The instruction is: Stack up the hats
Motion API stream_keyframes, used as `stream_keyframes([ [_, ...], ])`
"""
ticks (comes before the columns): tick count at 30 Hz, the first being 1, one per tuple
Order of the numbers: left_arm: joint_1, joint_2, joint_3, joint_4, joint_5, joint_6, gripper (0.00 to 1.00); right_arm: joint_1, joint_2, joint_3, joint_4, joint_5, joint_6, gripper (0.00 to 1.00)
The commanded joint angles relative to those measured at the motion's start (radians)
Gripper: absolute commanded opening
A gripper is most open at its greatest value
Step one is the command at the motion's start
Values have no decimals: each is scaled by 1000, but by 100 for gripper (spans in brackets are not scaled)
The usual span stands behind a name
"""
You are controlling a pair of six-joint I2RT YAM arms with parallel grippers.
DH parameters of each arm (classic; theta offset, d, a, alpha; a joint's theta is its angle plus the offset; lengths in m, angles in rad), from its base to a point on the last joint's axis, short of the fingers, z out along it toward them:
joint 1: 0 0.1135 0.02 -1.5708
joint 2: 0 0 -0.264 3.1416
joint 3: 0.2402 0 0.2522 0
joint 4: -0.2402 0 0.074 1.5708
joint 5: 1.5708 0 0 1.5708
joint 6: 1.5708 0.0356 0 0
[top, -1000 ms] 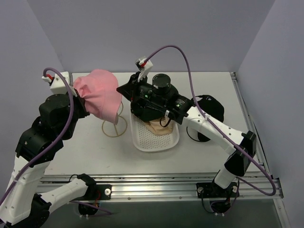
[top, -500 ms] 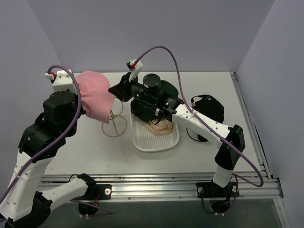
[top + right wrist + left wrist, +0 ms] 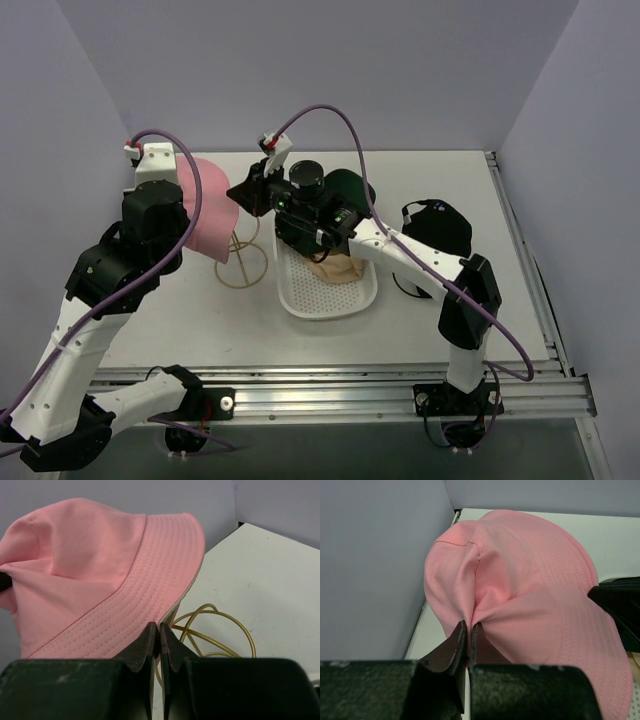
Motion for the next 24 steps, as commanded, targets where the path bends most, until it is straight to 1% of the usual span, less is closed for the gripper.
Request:
stream_keyframes([
  [1,9,-30,9,63,-119,60,2,-64,41,-3,7,77,-37,0],
  [5,10,10,13,62,-130,75,2,-92,67,-9,19,73,-26,0],
  [6,10,21,33,36,-187,71,2,-96,78,-7,24,66,-25,0],
  [7,10,32,59,-18,-215,66,2,-95,84,8,21,63,-25,0],
  [8,10,30,91,-23,-232,83,2,-95,92,22,16,59,-25,0],
  [11,10,-23,107,14,-236,153,3,-78,108,60,21,48,-13,0],
  [12,10,-39,105,26,-242,166,2,-64,108,63,30,45,-11,0],
  [13,10,-69,99,58,-240,219,2,-57,107,66,40,45,-11,0],
  [15,10,-100,65,107,-207,259,2,-40,104,66,51,43,-13,0],
  [18,10,-125,33,111,-190,258,2,-37,96,53,64,45,-8,0],
  [22,10,-93,-13,114,-268,262,2,-35,90,36,59,66,-26,0],
  [24,10,-88,-24,121,-218,247,2,-37,82,24,56,74,-40,0],
])
